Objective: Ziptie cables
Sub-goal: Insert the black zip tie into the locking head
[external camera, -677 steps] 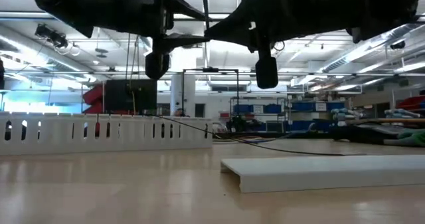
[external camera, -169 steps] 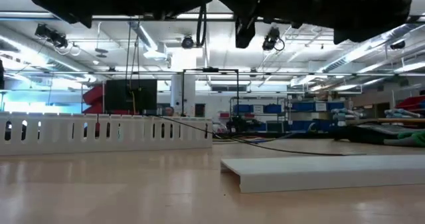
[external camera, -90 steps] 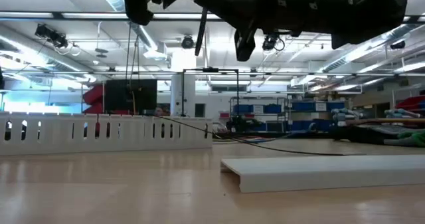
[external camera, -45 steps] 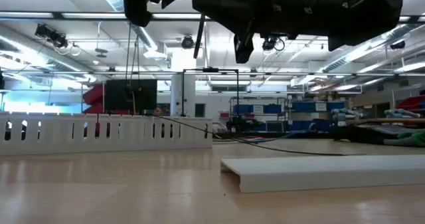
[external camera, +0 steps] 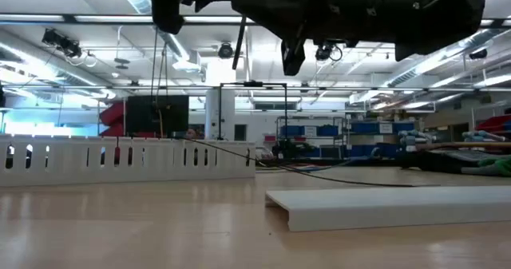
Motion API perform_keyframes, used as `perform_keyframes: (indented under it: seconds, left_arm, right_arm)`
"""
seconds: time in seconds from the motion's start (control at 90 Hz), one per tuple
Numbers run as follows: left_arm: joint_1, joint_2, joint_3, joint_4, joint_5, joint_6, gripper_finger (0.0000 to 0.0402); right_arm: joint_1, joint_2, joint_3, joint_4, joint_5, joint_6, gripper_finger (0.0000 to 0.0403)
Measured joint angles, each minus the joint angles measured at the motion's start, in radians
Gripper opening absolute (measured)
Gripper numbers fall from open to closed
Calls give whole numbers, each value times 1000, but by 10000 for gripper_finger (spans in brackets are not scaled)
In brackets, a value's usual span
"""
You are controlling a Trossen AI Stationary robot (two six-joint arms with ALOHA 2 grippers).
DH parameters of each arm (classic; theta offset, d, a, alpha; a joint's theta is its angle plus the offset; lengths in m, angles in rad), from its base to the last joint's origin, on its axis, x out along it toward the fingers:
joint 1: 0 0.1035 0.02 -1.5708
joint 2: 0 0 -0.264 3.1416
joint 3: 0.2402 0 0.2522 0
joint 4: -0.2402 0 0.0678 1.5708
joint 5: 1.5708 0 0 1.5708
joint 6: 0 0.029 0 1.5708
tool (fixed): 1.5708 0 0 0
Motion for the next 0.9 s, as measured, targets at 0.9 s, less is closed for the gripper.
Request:
perform_keyframes:
  seconds: [0.9]
  left_arm:
    - [0, 0, 0, -14, -1, -7, 0]
  right_arm:
    - [-10, 0, 0, 13, 0, -9, 0]
